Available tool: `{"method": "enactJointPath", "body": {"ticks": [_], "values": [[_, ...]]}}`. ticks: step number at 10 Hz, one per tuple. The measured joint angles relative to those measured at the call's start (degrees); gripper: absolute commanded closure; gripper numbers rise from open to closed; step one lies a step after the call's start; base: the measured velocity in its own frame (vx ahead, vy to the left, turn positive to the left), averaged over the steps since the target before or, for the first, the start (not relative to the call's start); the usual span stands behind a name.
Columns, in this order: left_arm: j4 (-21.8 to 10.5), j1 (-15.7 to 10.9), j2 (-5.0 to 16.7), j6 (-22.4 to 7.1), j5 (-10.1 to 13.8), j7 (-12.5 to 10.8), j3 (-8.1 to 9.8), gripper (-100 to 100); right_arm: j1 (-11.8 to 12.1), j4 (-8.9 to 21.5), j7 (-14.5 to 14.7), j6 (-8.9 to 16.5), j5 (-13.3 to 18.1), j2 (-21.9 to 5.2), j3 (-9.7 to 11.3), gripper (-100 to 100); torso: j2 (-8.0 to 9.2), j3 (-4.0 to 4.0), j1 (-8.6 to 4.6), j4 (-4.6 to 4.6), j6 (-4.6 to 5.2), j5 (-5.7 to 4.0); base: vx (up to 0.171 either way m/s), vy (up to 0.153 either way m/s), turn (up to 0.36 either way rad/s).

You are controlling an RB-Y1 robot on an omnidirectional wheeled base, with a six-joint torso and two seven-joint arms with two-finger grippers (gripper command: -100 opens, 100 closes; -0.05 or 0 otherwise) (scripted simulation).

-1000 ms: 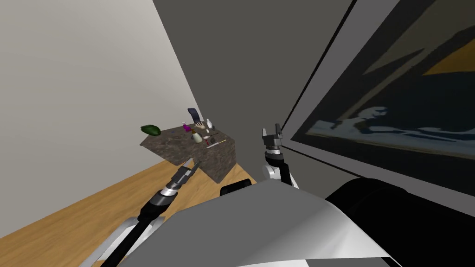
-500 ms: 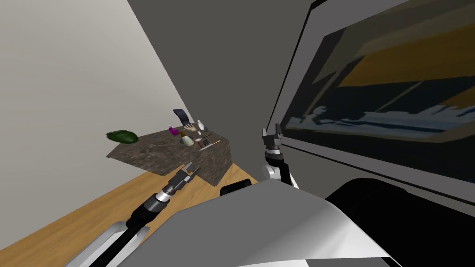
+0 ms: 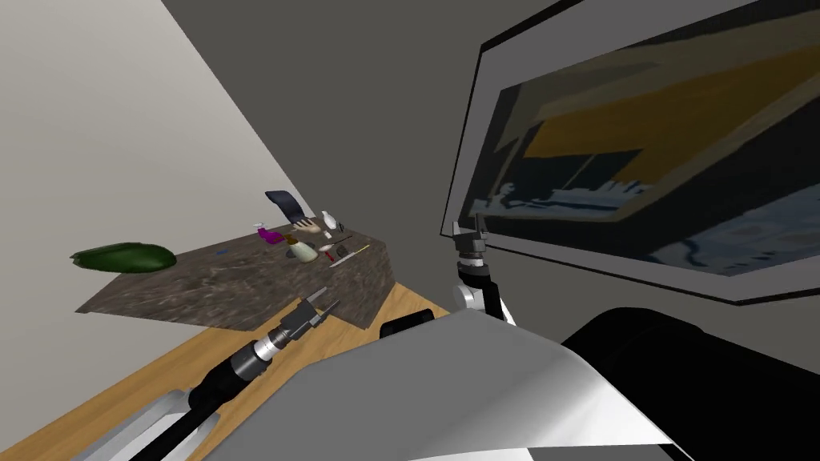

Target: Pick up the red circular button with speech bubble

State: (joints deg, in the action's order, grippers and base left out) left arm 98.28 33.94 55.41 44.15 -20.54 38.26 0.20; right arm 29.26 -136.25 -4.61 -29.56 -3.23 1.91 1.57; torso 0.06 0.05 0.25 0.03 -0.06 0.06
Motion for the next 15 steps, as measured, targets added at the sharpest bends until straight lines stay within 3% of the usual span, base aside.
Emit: {"method": "enactJointPath", "body": {"ticks": [6,7,11,13,15], "values": [[-7.8,0.2,9.8,3.0,-5.6,2.9,-1.71,-100,0.0,0.0,0.0,0.0,0.0,0.0,0.0,0,-0.1,-0.05,0.06,-0.02,-0.04,0.01,-0.02,0.016,-0.307],[-9.2,1.2,11.7,3.7,-6.6,3.5,-1.57,-100,0.0,0.0,0.0,0.0,0.0,0.0,0.0,0,-0.1,-0.06,0.08,-0.02,0.03,0.01,-0.012,0.028,-0.198],[-14.6,0.5,16.8,5.2,-10.9,5.0,-4.03,-100,0.0,0.0,0.0,0.0,0.0,0.0,0.0,0,-0.12,-0.07,0.14,-0.03,0.02,0.03,-0.01,0.035,-0.291],[-15.9,2.6,20.1,6.0,-12.2,5.5,-3.45,-100,0.0,0.0,0.0,0.0,0.0,0.0,0.0,0,-0.15,-0.08,0.15,-0.03,0.0,0.03,-0.003,0.043,-0.271],[-18.5,2.4,23.5,7.1,-14.0,5.4,-4.22,-100,0.0,0.0,0.0,0.0,0.0,0.0,0.0,0,-0.2,-0.12,0.17,-0.04,0.03,0.03,-0.006,0.062,-0.465]]}}
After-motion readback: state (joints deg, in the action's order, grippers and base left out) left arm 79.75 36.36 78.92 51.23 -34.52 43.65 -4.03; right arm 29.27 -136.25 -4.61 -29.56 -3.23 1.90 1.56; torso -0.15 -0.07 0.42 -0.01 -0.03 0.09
